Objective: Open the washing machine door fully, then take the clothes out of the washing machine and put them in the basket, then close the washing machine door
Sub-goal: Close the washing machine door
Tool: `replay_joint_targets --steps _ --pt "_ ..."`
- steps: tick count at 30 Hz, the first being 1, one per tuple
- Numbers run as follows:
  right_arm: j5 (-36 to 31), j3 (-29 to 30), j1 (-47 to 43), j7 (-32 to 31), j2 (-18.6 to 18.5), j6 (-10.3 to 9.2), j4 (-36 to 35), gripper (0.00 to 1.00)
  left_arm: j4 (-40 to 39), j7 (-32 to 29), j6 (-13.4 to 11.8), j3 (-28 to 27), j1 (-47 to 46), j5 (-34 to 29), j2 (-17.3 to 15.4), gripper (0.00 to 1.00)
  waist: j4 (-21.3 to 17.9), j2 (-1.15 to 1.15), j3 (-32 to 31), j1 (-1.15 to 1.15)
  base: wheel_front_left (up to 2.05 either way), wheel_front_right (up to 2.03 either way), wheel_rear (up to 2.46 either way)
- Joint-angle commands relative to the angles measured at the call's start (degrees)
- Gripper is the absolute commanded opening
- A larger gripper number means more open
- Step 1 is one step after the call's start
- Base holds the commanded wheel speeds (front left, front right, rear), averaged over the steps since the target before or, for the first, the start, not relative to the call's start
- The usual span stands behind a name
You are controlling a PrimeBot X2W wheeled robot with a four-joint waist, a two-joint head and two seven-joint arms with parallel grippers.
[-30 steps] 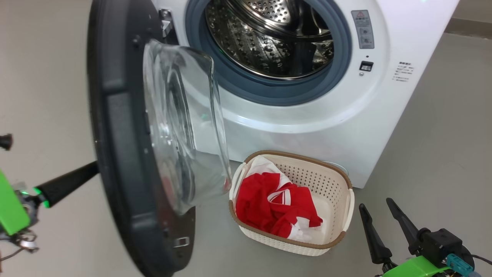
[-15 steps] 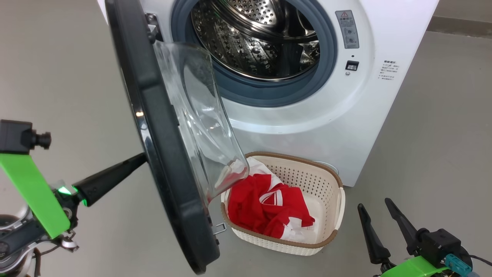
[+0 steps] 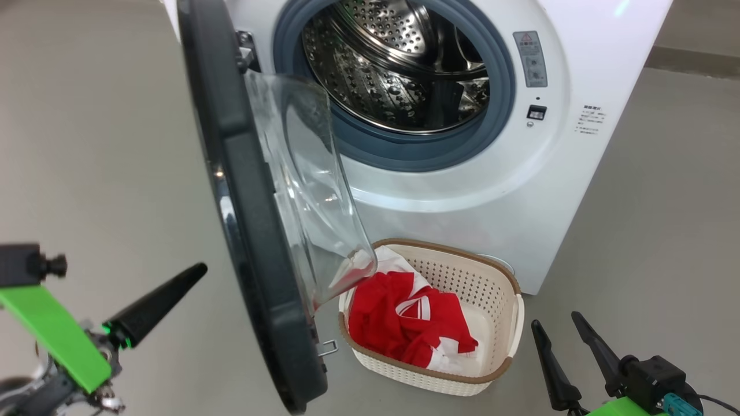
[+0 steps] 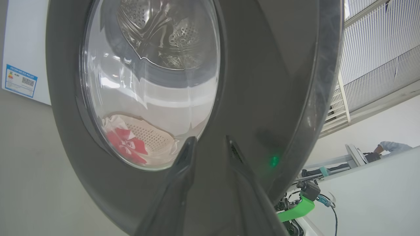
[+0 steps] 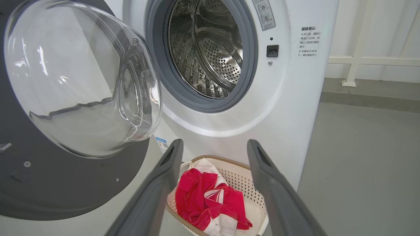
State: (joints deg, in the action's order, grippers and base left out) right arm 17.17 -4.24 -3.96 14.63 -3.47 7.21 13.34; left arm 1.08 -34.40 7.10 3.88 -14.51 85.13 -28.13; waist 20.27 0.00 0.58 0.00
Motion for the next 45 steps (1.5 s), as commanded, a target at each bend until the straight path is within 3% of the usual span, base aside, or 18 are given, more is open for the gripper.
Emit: replay_joint_targets --steps 1,2,3,24,35,40,45 --pt "0.43 -1.30 0.63 0.37 -0.42 0.28 -1.29 1.00 -0.71 1.08 0.38 -2.50 -0.84 -0.77 -2.61 0.63 0.53 0.00 -0.43 0.00 0.00 0.00 0.00" --pt "0.44 -1.38 0.59 0.37 -0.40 0.28 -1.27 1.00 -0.38 2.03 0.38 -2.57 -0.07 -0.63 -2.46 0.88 0.72 0.00 -0.56 0.00 0.00 0.00 0.00" --pt "0.45 -1.46 0.59 0.37 -0.37 0.28 -1.26 1.00 -0.15 2.77 0.38 -2.55 0.74 -0.31 -2.26 0.99 0.90 0.00 -0.66 0.00 0.00 0.00 0.00" --pt "0.77 -1.97 1.67 0.37 0.26 0.28 -0.64 1.00 9.54 30.24 0.38 -0.41 14.39 -3.02 2.56 1.00 2.65 0.00 -0.82 0.00 0.00 0.00 0.00" --pt "0.96 -1.82 2.33 0.37 0.45 0.28 -0.28 1.00 17.52 46.56 0.38 7.72 15.19 -10.24 3.65 1.00 2.55 0.00 -0.63 0.00 0.00 0.00 0.00" --pt "0.89 -1.38 2.26 0.37 0.50 0.28 -0.27 1.00 20.41 49.30 0.38 10.17 14.80 -17.01 3.92 1.00 2.39 0.00 -0.51 0.00 0.00 0.00 0.00" --pt "0.83 -0.89 1.95 0.37 0.53 0.28 -0.31 1.00 20.16 49.38 0.38 1.90 15.92 -31.16 8.55 1.00 2.26 0.00 -0.66 0.00 0.00 0.00 0.00"
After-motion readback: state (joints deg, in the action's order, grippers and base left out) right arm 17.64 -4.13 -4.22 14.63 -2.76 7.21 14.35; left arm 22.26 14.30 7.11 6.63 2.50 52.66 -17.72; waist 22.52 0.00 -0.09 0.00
